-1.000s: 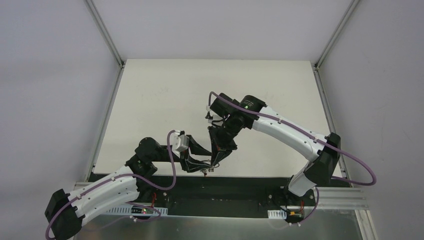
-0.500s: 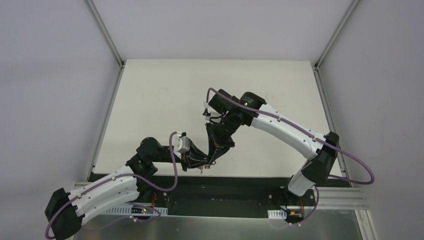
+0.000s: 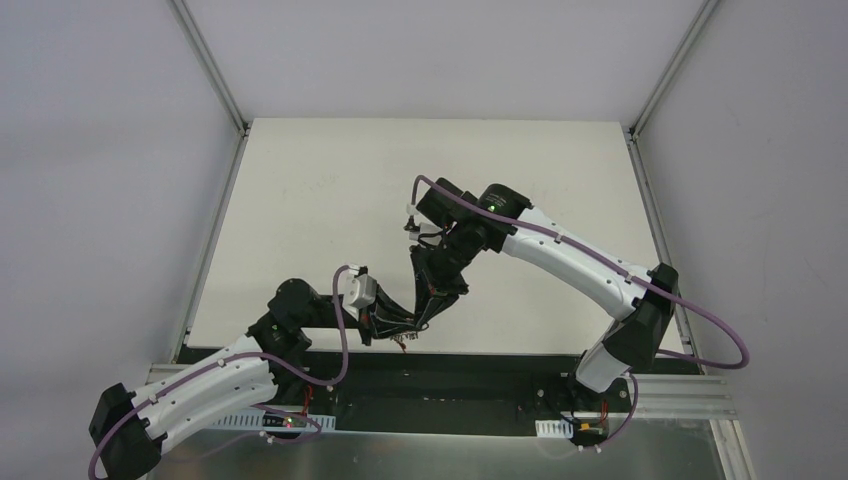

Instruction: Put the keys on the keyring

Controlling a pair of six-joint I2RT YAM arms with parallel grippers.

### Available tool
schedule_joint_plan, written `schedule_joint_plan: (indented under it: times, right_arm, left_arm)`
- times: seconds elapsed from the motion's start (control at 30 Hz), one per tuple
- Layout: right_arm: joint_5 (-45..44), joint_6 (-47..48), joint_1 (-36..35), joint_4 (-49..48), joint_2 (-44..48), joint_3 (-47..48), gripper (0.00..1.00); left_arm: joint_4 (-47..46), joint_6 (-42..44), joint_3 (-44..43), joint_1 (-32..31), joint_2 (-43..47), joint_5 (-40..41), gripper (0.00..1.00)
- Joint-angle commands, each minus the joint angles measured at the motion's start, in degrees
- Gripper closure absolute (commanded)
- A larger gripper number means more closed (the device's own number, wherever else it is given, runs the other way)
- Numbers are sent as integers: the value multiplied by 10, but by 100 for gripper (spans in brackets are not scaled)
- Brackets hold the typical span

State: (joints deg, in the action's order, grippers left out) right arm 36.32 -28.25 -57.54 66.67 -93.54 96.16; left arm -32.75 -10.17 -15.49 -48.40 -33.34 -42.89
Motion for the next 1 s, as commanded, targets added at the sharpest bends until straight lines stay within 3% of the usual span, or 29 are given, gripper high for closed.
schedule_joint_plan:
  times: [0.0,0.1,0.3,0.4,0.43,0.47,0.5,0.6,0.7,0.9,0.97]
  right_arm:
    - [-15,-1,-2,3,10,13,87]
    - [-35,4,-1,-22,33,14,63]
    - [-118,10,4,-77,92,11,45]
    - [-235,25,2,-92,135,2,35]
    - [-279,35,1,-97,151,-7,27]
    - [-327,44,1,-104,167,-20,6]
    - [-366,52,2,-118,185,-39,2]
    - [-472,44,13,-194,238,-114,1]
    - [-475,38,38,-260,282,-186,1]
    - [-282,64,65,-331,283,-244,1]
    - [-214,43,66,-372,278,-259,6]
  left_arm:
    - [-26,-25,-28,-3,9,18,100]
    - [-7,-27,-38,-3,8,22,100]
    - [18,-38,-47,-3,20,60,100]
    - [30,-47,-44,-3,37,104,100]
    - [31,-55,-41,-4,42,120,100]
    - [30,-60,-39,-3,47,132,100]
    - [30,-67,-37,-3,50,144,100]
    - [36,-87,-37,-3,60,178,100]
    - [44,-98,-34,-3,71,212,100]
    - [80,-113,-38,-3,87,292,100]
    - [80,-116,-37,-4,87,310,100]
